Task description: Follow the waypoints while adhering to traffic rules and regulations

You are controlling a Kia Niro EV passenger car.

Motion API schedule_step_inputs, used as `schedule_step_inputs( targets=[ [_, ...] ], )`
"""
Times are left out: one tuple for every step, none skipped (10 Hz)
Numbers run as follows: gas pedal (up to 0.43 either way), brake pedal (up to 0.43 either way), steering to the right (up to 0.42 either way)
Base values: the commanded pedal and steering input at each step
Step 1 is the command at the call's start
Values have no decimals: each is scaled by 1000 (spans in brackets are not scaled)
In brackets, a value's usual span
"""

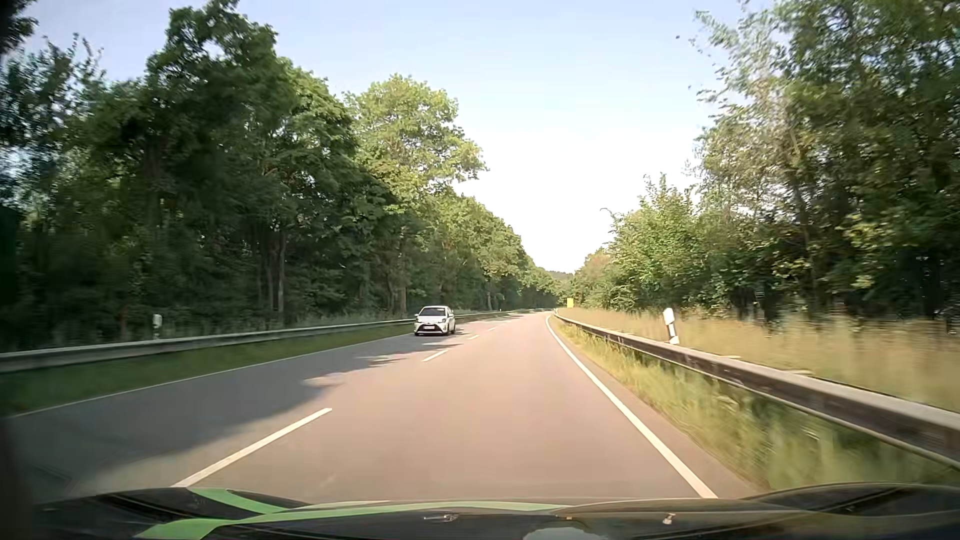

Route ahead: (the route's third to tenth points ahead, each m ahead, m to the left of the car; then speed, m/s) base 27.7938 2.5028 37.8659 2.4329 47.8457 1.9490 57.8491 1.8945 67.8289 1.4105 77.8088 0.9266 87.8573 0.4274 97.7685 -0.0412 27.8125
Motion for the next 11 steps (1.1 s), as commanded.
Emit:
schedule_step_inputs(
  targets=[
    [220,0,0],
    [220,0,0],
    [220,0,1],
    [209,0,2],
    [209,0,3],
    [209,0,4],
    [209,0,5],
    [220,0,5],
    [220,0,5],
    [220,0,5],
    [220,0,5]
  ],
)
